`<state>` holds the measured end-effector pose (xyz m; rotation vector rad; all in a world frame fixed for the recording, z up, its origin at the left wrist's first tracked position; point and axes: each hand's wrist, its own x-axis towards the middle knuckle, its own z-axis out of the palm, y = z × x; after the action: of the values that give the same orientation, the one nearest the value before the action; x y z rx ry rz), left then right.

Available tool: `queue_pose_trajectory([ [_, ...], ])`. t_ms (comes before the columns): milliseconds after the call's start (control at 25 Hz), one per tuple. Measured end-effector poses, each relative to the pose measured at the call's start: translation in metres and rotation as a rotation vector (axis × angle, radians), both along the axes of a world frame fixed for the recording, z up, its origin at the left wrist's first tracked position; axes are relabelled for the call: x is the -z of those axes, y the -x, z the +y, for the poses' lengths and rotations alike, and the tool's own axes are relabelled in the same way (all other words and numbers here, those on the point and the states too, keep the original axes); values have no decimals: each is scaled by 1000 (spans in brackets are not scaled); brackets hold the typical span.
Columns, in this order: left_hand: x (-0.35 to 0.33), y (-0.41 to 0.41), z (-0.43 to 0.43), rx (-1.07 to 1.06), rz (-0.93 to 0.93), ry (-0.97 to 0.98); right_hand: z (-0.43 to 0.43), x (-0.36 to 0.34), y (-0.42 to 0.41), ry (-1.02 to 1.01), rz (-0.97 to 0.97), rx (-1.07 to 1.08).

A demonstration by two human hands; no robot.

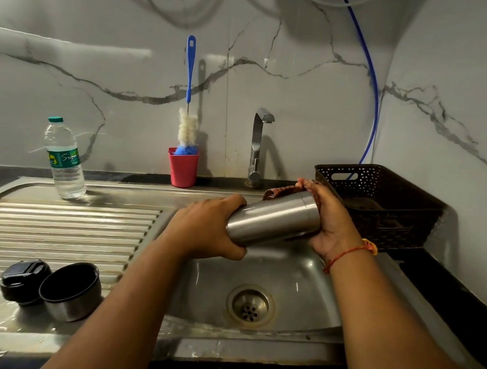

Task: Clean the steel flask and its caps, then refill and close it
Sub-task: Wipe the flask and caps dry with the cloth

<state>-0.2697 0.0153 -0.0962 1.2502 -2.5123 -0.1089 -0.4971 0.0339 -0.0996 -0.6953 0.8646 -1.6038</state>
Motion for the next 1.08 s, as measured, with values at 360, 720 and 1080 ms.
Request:
queue_pose_trajectory([
  [360,12,1,-8,-132,105,-21,-2,-5,-33,0,161,415],
  [720,6,0,-7,-78,113,-174,2,-12,-16,45,467,222],
  [1080,9,10,1,26,291,-291,1,3,-4,96,-302,-135],
])
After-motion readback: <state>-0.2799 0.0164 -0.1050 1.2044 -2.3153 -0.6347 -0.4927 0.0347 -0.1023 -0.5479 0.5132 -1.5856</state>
